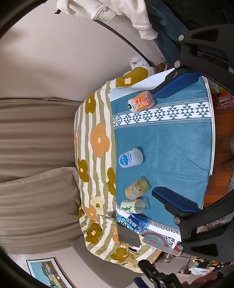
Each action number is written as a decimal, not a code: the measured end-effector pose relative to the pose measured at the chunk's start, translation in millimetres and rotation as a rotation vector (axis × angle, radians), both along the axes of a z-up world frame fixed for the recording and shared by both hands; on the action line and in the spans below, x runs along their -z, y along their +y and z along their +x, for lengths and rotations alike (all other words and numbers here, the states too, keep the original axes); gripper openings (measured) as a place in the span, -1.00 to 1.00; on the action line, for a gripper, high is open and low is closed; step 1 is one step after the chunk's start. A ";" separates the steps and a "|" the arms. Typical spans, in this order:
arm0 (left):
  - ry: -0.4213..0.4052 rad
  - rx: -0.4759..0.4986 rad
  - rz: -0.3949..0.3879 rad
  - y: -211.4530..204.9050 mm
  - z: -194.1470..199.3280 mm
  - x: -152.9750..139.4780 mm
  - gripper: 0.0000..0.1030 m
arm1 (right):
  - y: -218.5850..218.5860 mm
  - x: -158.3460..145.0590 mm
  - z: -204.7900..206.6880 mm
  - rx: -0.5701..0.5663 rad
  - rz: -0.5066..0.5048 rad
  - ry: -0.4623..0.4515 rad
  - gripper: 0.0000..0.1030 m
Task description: Flip cup upright
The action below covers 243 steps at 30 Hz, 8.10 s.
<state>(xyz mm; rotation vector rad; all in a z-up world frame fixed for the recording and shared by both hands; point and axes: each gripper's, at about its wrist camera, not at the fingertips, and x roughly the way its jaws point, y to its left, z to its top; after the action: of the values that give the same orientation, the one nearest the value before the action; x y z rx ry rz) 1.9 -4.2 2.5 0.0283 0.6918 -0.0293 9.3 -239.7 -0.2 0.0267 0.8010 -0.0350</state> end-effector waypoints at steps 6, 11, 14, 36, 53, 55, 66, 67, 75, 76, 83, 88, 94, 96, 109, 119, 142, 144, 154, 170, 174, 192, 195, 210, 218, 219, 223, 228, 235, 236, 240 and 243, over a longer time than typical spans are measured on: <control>0.002 -0.001 -0.002 0.7 -1.3 0.1 1.00 | -0.3 0.7 0.5 0.000 0.000 0.001 0.90; 0.003 0.000 -0.002 0.8 -1.8 0.4 1.00 | -0.5 0.5 0.4 0.000 0.001 0.001 0.90; 0.006 -0.002 -0.004 1.4 -2.3 0.3 1.00 | -0.5 0.5 0.4 0.000 0.002 0.001 0.90; 0.020 -0.010 -0.014 -1.8 0.8 -1.3 1.00 | -0.6 0.7 1.1 -0.003 0.002 0.004 0.90; 0.063 -0.063 -0.042 -0.9 6.9 1.3 1.00 | -3.1 1.4 1.3 -0.010 0.005 0.003 0.90; 0.083 -0.080 -0.055 -1.6 13.2 3.0 1.00 | -5.7 2.5 6.9 -0.018 0.006 0.013 0.90; 0.174 -0.164 -0.111 -2.1 65.2 31.0 1.00 | -21.2 23.0 46.3 -0.103 0.014 0.074 0.90; 0.185 -0.168 -0.114 -1.2 72.6 34.9 1.00 | -22.2 25.8 50.4 -0.106 0.020 0.082 0.90; 0.302 -0.179 -0.154 11.0 138.7 73.6 1.00 | -23.7 50.4 90.3 -0.094 0.031 0.139 0.90; 0.317 -0.179 -0.158 12.5 145.5 78.1 1.00 | -23.7 52.4 96.6 -0.086 0.030 0.147 0.90; 0.445 -0.176 -0.189 25.3 203.4 122.2 1.00 | -23.1 70.5 141.8 -0.034 0.037 0.197 0.90; 0.541 -0.163 -0.192 25.6 232.4 154.5 1.00 | -19.3 83.5 171.4 -0.004 0.034 0.233 0.90; 0.634 -0.155 -0.184 25.1 247.6 184.4 0.90 | -15.9 100.9 197.5 0.011 0.035 0.284 0.90; 0.652 -0.152 -0.174 24.3 251.3 191.1 0.88 | -14.8 106.6 203.2 0.011 0.037 0.299 0.90; 0.711 -0.148 -0.182 28.0 268.0 215.9 0.46 | 3.6 132.4 223.3 -0.020 0.033 0.372 0.90; 0.690 -0.122 -0.163 21.4 263.0 210.7 0.37 | 7.3 137.1 223.1 -0.031 0.037 0.383 0.90; 0.526 -0.106 -0.198 -11.8 157.4 149.6 0.35 | -15.1 93.1 140.8 -0.081 0.050 0.253 0.90; 0.517 -0.098 -0.214 -20.0 142.4 150.8 0.35 | -19.9 92.0 126.6 -0.084 0.042 0.245 0.90; 0.459 0.003 -0.271 -76.7 97.1 164.8 0.35 | -45.3 102.7 70.0 -0.075 0.017 0.237 0.90; 0.457 0.049 -0.224 -116.9 96.5 205.2 0.35 | -66.7 141.4 52.9 -0.043 0.031 0.286 0.90; 0.472 0.043 -0.224 -116.8 102.0 210.0 0.38 | -67.5 143.4 55.1 -0.040 0.030 0.294 0.90; 0.486 0.031 -0.143 -114.6 92.9 189.9 0.91 | -66.2 133.2 65.6 -0.077 0.057 0.297 0.90; 0.477 0.042 -0.117 -111.5 88.4 174.5 1.00 | -62.9 122.3 72.2 -0.099 0.054 0.297 0.90; 0.467 0.032 -0.045 -20.3 96.4 134.3 1.00 | 13.9 119.7 156.5 -0.319 0.141 0.558 0.90; 0.528 0.037 -0.105 25.7 113.6 166.5 1.00 | 53.2 163.7 200.0 -0.315 0.257 0.786 0.90; 0.534 0.036 -0.113 31.7 116.2 170.4 1.00 | 56.7 167.4 202.2 -0.312 0.257 0.805 0.89; 0.552 0.034 -0.136 43.6 123.9 180.6 1.00 | 64.4 184.1 211.8 -0.294 0.266 0.875 0.59; 0.567 0.044 -0.157 54.1 129.9 188.9 1.00 | 67.8 199.3 215.2 -0.257 0.323 0.933 0.37; 0.572 0.060 -0.165 57.4 133.5 190.9 1.00 | 70.5 205.6 218.4 -0.241 0.337 0.932 0.13; 0.572 0.062 -0.166 57.5 133.7 190.6 1.00 | 70.0 206.0 218.6 -0.242 0.337 0.930 0.12; 0.565 0.067 -0.166 57.1 132.1 187.4 1.00 | 70.5 205.7 216.9 -0.249 0.333 0.910 0.07; 0.557 0.072 -0.163 56.2 130.4 182.0 1.00 | 67.9 200.7 213.7 -0.259 0.327 0.883 0.04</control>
<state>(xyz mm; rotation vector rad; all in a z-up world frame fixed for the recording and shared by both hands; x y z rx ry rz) 132.3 52.1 -179.5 -0.1164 1.2429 -0.1669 223.0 -171.8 -200.9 0.2279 1.6805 0.3523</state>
